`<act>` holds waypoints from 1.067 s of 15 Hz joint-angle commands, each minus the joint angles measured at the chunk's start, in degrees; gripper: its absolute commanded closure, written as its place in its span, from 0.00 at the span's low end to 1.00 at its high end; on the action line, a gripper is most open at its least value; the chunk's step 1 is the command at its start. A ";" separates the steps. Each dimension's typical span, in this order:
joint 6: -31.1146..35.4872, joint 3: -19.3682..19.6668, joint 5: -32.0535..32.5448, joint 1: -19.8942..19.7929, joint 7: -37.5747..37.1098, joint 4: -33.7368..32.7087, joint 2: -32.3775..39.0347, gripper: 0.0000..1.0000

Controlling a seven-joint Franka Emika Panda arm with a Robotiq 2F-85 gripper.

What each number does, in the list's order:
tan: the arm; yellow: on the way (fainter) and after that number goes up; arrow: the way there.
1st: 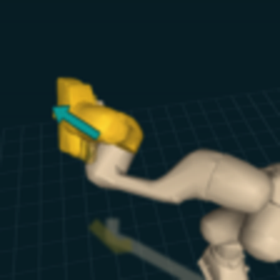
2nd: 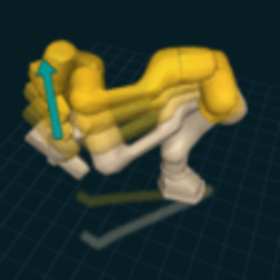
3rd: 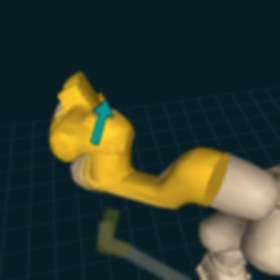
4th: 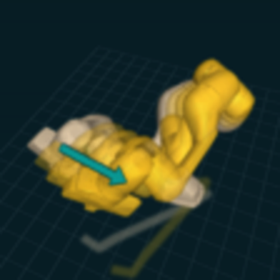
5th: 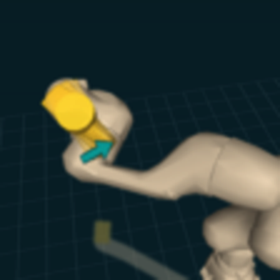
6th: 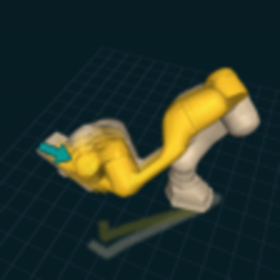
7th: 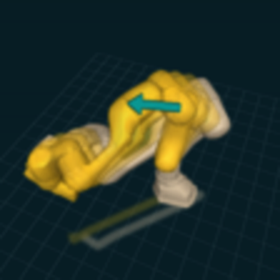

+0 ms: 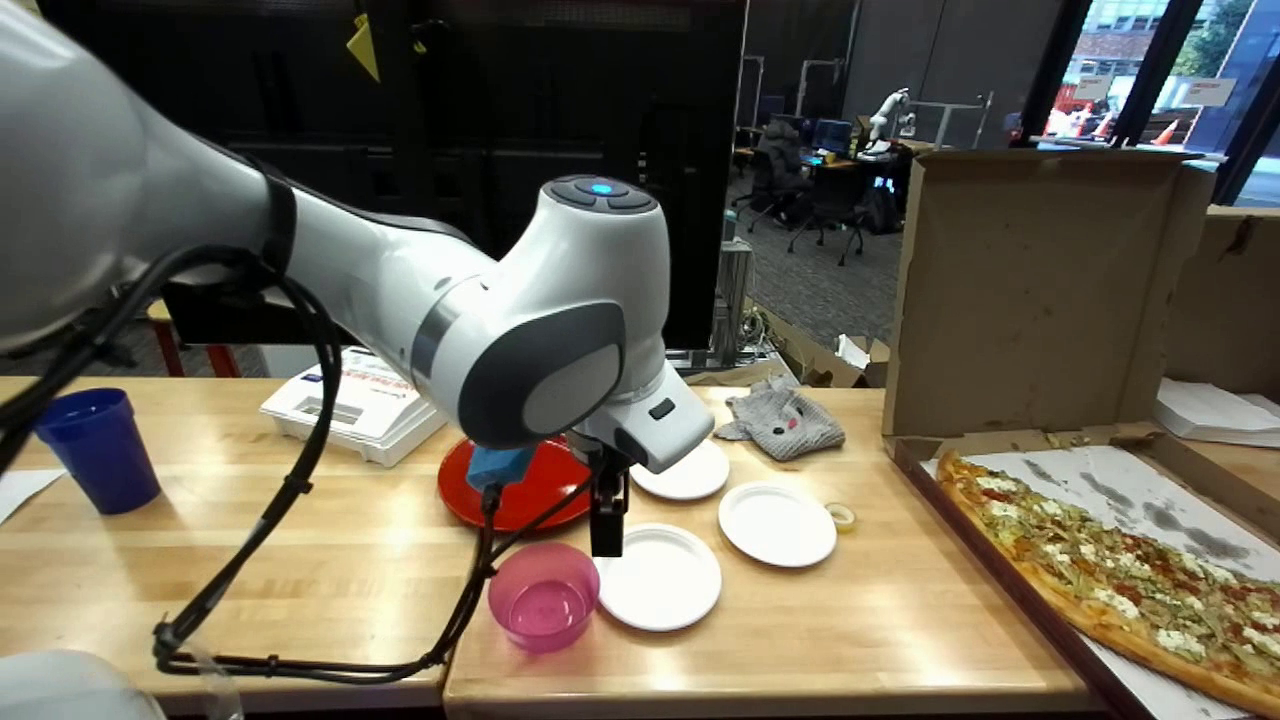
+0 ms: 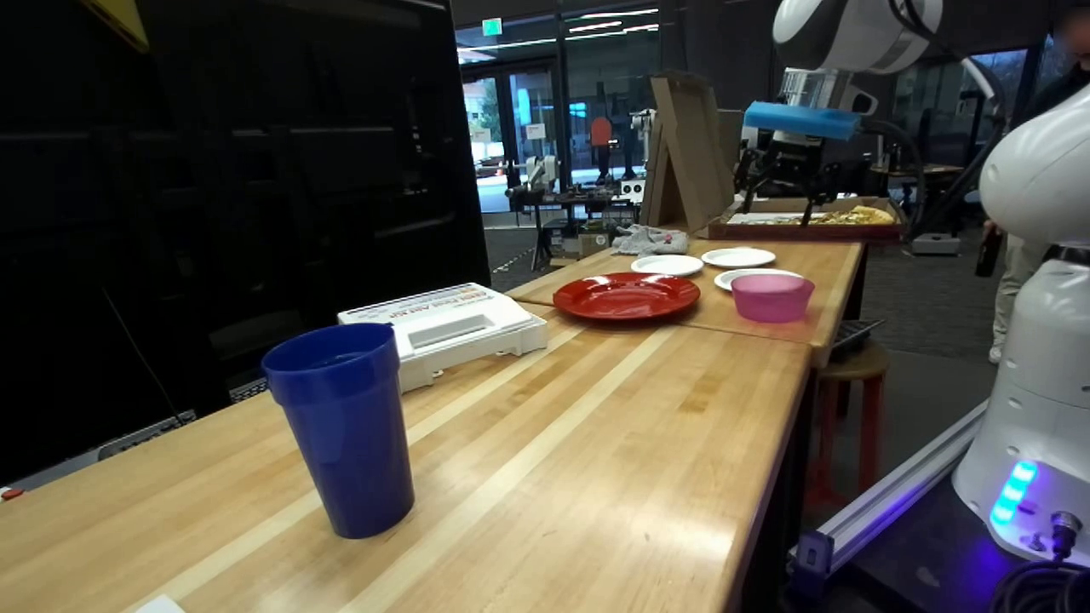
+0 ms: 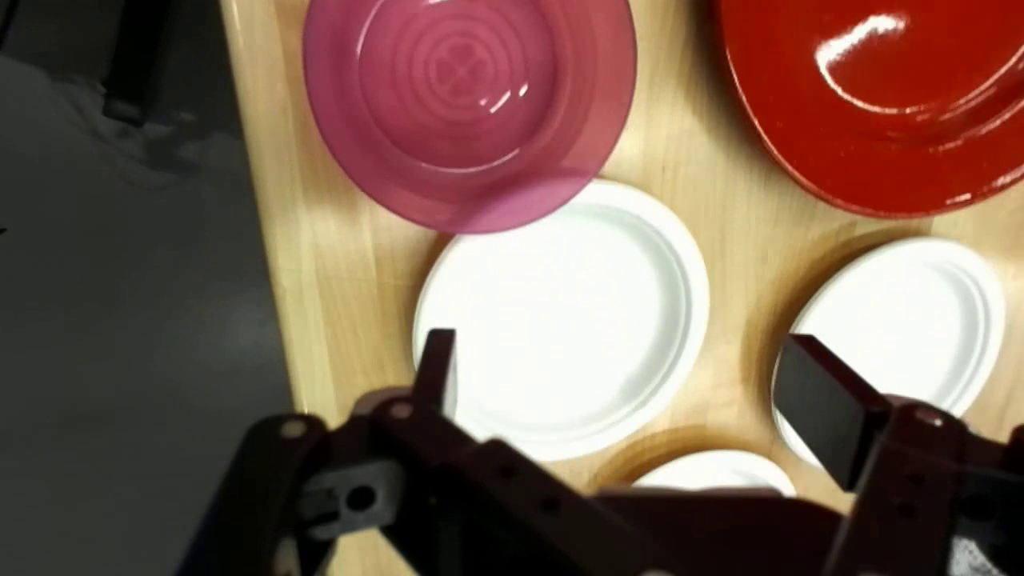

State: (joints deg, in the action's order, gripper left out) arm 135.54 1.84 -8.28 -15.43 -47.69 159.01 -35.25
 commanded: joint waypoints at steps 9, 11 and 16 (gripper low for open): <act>3.99 6.78 -7.70 -2.76 2.66 -0.04 4.95 0.00; 4.47 6.56 -7.90 -2.93 2.30 -0.03 5.68 0.00; 3.95 6.11 -7.51 -2.96 2.40 -0.06 5.91 0.00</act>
State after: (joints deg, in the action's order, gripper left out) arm 139.72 8.53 -15.42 -17.83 -45.56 159.05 -29.36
